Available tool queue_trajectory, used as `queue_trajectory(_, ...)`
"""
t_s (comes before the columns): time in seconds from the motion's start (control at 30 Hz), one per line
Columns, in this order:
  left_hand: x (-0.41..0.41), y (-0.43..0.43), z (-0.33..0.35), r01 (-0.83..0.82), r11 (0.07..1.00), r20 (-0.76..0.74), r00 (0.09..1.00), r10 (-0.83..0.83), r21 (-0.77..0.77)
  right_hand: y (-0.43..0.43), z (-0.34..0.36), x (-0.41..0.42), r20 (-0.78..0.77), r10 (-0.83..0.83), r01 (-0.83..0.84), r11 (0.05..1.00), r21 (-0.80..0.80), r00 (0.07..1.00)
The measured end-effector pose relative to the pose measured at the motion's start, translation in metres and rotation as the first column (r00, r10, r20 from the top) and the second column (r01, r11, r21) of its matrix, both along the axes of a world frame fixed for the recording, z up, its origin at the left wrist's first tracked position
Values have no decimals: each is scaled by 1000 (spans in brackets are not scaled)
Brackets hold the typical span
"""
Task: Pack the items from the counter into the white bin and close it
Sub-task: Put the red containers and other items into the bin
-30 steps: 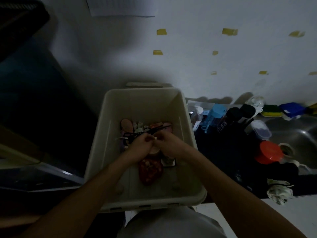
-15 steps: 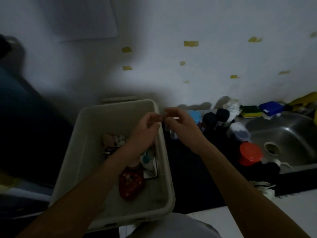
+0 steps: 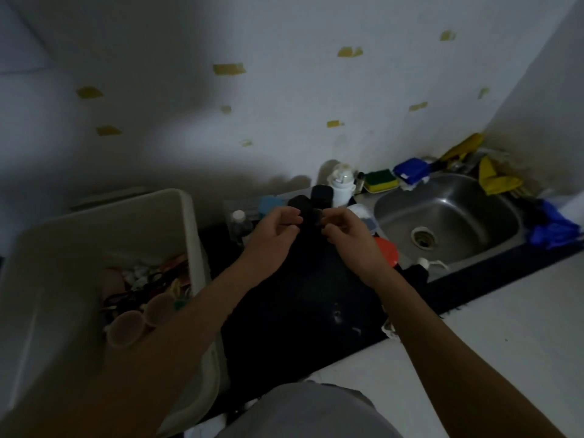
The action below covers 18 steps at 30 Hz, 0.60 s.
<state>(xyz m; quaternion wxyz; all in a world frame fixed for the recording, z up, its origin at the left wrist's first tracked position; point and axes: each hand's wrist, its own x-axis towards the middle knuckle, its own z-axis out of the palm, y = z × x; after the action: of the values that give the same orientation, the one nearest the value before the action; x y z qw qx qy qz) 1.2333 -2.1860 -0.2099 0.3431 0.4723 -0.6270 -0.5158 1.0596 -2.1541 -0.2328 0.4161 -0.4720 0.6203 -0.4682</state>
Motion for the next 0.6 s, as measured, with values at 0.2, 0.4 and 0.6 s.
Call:
queue_trajectory(0.2, -66, 1, -33, -23, 995, 23, 1000, 20, 100, 13, -48, -64, -126, -84, 94, 993, 77, 989)
queue_trajectory(0.4, -108, 5, -71, 7, 980, 65, 998, -20, 199, 15, -86, -105, -288, -31, 64, 992, 106, 957)
queue_trajectory(0.6, -133, 10, -98, 2, 955, 106, 994, -35, 298, 6, -117, -134, -488, -44, 159, 968, 196, 872)
